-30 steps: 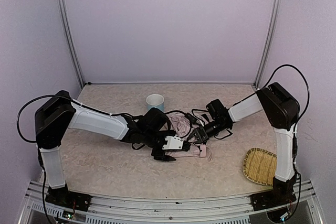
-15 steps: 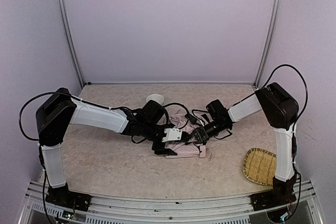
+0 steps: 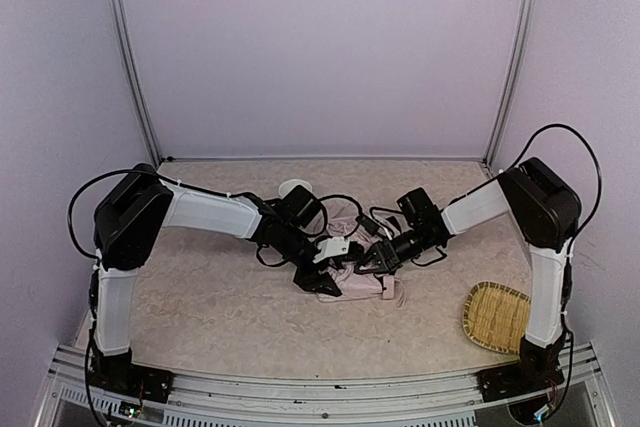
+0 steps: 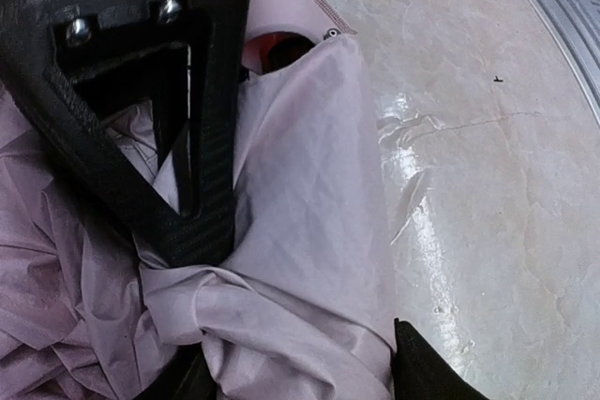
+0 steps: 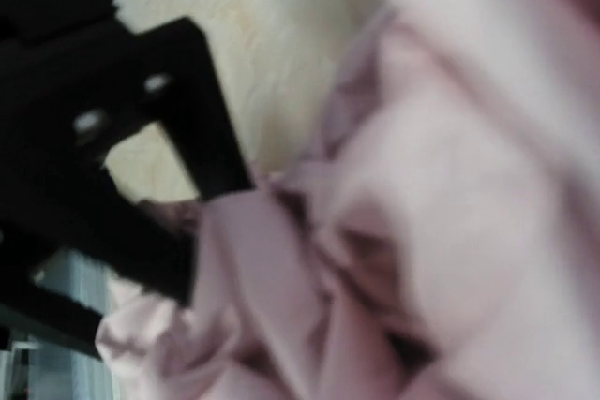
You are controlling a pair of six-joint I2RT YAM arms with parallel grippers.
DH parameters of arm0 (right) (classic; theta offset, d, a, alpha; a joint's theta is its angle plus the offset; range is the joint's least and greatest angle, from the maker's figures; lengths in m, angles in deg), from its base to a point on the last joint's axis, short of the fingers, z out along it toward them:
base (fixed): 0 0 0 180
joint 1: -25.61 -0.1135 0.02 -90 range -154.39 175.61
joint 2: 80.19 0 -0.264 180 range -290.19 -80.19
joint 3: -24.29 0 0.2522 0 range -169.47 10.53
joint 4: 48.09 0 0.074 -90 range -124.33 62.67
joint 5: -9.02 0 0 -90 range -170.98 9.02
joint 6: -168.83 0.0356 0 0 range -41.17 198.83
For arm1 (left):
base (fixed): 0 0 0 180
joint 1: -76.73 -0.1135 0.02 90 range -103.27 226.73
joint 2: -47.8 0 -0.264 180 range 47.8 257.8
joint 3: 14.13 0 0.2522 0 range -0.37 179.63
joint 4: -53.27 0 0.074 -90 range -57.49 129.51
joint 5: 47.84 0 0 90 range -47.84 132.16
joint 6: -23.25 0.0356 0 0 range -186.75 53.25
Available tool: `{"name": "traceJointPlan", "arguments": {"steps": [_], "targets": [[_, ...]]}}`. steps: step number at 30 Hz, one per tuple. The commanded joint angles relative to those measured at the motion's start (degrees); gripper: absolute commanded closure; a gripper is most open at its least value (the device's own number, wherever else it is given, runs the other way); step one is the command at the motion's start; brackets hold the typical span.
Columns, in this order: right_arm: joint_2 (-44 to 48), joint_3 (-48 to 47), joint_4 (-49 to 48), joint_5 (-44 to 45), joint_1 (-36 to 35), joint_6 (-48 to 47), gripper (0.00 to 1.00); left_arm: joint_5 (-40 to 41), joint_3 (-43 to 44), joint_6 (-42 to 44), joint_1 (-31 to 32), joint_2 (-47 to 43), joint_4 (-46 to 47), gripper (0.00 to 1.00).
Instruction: Put away the umbrella
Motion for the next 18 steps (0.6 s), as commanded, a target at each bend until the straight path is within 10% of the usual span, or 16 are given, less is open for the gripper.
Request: {"name": "traceJointPlan", "arguments": {"steps": [1, 10, 18], "targets": [[5.7, 4.2, 0.7, 9.8, 1.1, 3.4, 0.64, -1.4, -1.2, -4.4, -2.4, 6.2, -9.9, 0.46], [22.4, 10.5, -1.9, 18.7, 1.5, 0.5, 0.56, -4.2, -0.9, -5.9, -3.4, 8.2, -13.0, 0.55], [41.3, 23.3, -7.2, 43.5, -15.9, -28.2, 0.51, -6.7, 1.4, -6.7, -4.6, 10.2, -16.8, 0.61]]}}
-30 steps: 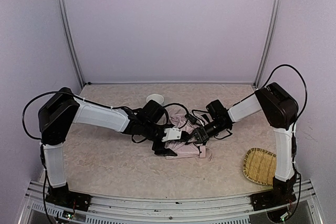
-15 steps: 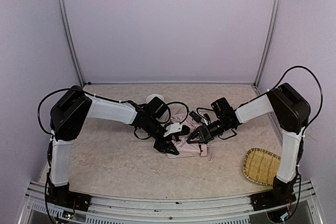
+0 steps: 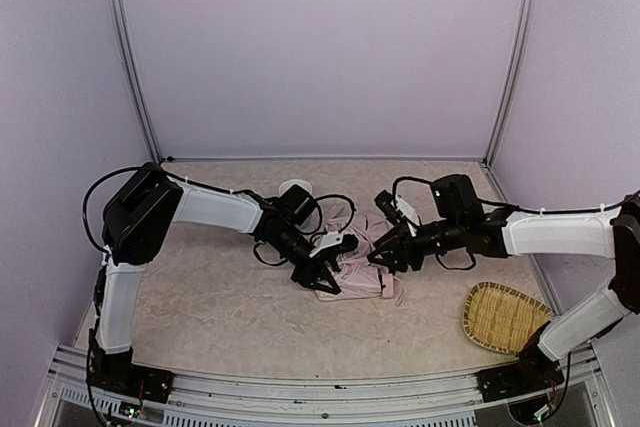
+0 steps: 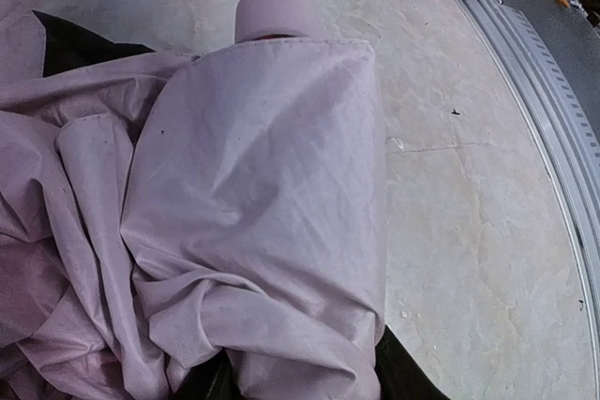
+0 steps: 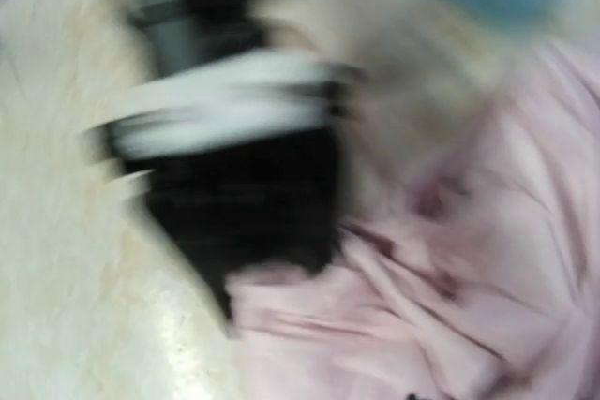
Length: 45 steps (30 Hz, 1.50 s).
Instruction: Put away the umbrella
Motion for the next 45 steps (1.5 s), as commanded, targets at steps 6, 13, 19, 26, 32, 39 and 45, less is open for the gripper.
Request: {"name": "traceJointPlan", "arguments": {"steps": [6, 13, 19, 26, 32, 39, 45], "targets": [[5.3, 9.3, -6.3, 31.5, -17.8, -36.7, 0.26, 4.8, 0.1, -2.3, -1.4, 7.3, -15.2, 0.63], [-3.0, 6.2, -6.0, 35.7, -19.6, -45.4, 0.05, 3.8, 2.0, -1.8, -1.8, 8.6, -17.5, 0.64], [-12.9, 0.6, -2.9, 39.5, -19.5, -46.1, 0.11, 2.9, 3.2, -0.6, -1.9, 9.3, -19.7, 0.66], [-20.9, -5.7, 5.6, 43.5, -19.4, -40.9, 0.39, 0.2, 3.7, 3.6, -1.9, 9.1, -22.9, 0.66], [-20.1, -7.2, 12.1, 38.8, -19.4, -36.3, 0.71, -4.6, -1.1, 7.8, -2.2, 1.6, -17.3, 0.34], [-20.0, -10.1, 23.3, 26.3, -18.8, -26.1, 0.79, -3.5, -20.8, -1.0, -2.7, -18.1, 15.1, 0.01], [-21.2, -12.7, 30.7, 10.7, -15.9, -21.3, 0.84, 7.2, -37.3, -9.5, -2.6, -30.0, 35.9, 0.01]]}}
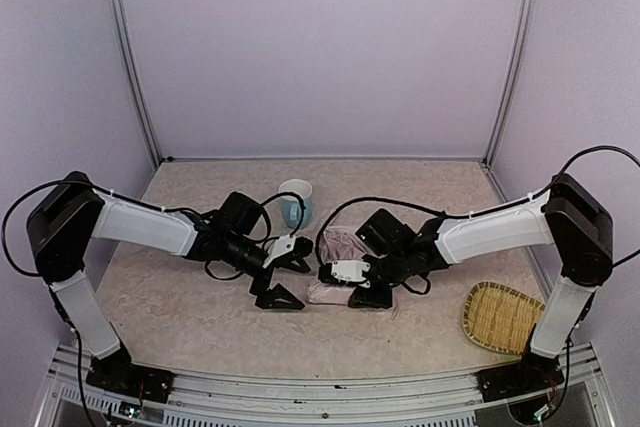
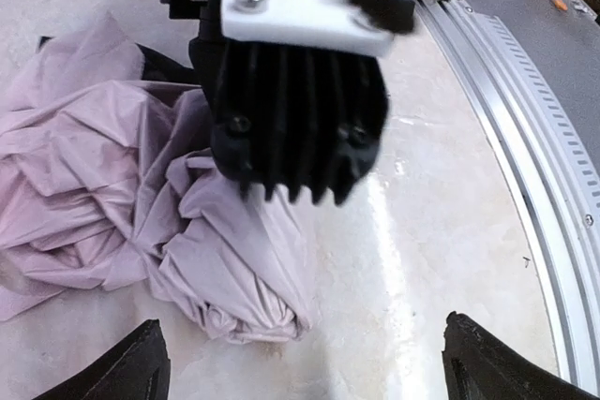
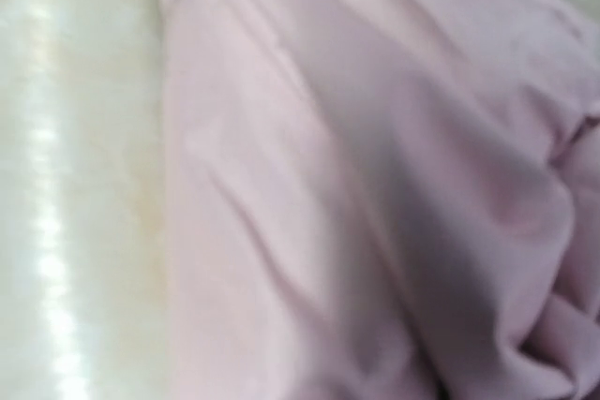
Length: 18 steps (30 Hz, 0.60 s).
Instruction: Put away the umbrella
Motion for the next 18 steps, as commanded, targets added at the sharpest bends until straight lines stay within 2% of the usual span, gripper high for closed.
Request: {"name": "traceJointPlan", "arguments": {"steps": [1, 4, 8, 13, 15, 18], "targets": [[-3.3, -1.3, 16.1, -17.6, 2.8, 7.2, 0.84, 8.6, -9.9, -7.5, 0.1, -7.5, 20.6, 0.01], [-6.6, -3.1, 20.9, -29.1, 5.2, 7.4, 0.84, 14.0, -16.9, -7.8, 1.3, -13.6, 27.8, 0.01], [-13.0, -4.6, 23.9, -42.8, 9.2, 6.9, 0.84, 24.6, -19.2, 0.0, 8.2, -17.7, 26.4, 0.03], [-21.6, -9.4, 26.0, -48.1, 12.0, 5.1, 0.86, 31.9, -13.5, 6.7, 13.3, -11.4, 19.0, 0.06], [-25.3, -11.4, 27.4, -50.6, 13.0, 3.5, 0.86, 33.2, -10.1, 9.3, 13.8, -7.6, 16.4, 0.05], [-28.4, -13.4, 28.1, -49.9, 14.1, 3.0, 0.87, 34.6, -5.0, 12.6, 13.5, -1.9, 13.4, 0.05]]}}
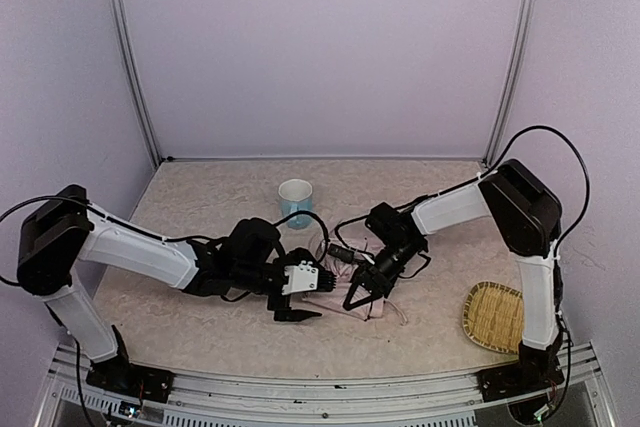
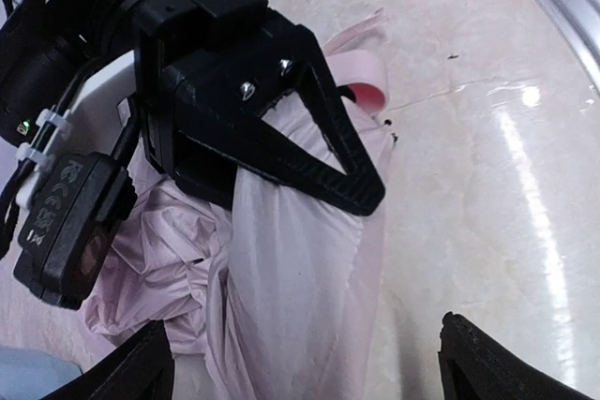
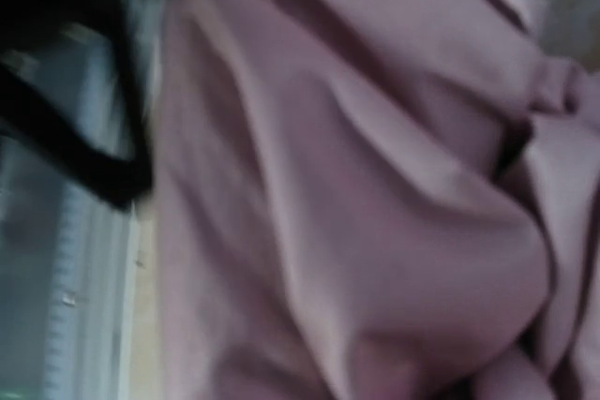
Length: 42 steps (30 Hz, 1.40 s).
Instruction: Put away the umbrella
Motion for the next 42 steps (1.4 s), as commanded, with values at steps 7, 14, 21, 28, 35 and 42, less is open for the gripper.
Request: {"name": "traceJointPlan", "arguments": {"steps": [7, 14, 21, 28, 35, 42], "targets": [[-10.6, 0.5, 6.1, 1.0, 3.0, 2.2, 0.84, 5.8, 14.8, 8.2, -1.1, 15.1, -12.2, 0.18], [-7.4, -0.3, -0.2, 2.0, 3.6, 6.7, 0.65, 2.5, 18.2, 4.4, -1.2, 18.0, -20.2, 0.65], [7.9, 6.7, -15.1, 6.8, 5.2, 15.3, 0.34, -3.9, 18.1, -5.2, -1.9, 17.5, -26.3, 0.89], [27.3, 20.9, -30.9, 20.3, 4.5, 19.0, 0.33, -10.8, 21.2, -12.5, -3.8, 21.7, -34.4, 0.95], [46.5, 38.3, -45.3, 43.7, -6.5, 7.7, 0.28, -20.5, 28.5, -15.0, -6.7, 29.2, -45.0, 0.95], [41.5, 37.1, -43.5, 60.0, -15.4, -6.6, 0.19, -23.0, 31.9, -12.9, -7.2, 31.8, -50.1, 0.92]]}}
